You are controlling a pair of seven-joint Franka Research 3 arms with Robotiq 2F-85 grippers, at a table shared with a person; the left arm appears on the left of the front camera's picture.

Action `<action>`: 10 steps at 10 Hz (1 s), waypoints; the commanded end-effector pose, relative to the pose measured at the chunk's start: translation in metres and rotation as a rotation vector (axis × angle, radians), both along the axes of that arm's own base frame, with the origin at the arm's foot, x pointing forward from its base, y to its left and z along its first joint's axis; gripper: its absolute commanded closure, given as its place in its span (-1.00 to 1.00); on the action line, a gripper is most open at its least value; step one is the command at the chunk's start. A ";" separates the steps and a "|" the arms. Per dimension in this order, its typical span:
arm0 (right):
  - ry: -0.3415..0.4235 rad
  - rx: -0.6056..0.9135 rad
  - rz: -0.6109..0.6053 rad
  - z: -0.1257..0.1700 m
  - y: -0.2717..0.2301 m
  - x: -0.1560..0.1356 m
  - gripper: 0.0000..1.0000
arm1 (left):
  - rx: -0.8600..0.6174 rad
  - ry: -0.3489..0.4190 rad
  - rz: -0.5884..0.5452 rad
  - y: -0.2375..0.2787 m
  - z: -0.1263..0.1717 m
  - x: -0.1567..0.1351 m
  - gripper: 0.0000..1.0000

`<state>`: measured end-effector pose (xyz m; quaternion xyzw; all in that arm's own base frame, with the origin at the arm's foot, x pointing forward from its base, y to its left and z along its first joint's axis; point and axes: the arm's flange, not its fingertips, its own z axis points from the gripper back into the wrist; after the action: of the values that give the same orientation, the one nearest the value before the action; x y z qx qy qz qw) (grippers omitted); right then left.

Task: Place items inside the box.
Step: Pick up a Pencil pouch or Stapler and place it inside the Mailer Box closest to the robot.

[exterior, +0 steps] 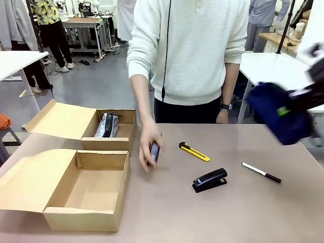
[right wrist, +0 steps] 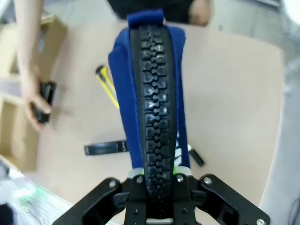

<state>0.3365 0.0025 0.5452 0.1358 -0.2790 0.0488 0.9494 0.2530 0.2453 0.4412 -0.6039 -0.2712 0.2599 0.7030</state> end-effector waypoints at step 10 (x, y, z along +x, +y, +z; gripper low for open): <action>0.104 0.152 0.416 -0.023 0.227 -0.024 0.84 | 0.004 -0.023 -0.006 -0.001 0.000 -0.001 -1.00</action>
<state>0.2896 0.1985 0.5246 0.2727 -0.1965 0.2090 0.9183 0.2536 0.2448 0.4410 -0.6038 -0.2704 0.2595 0.7035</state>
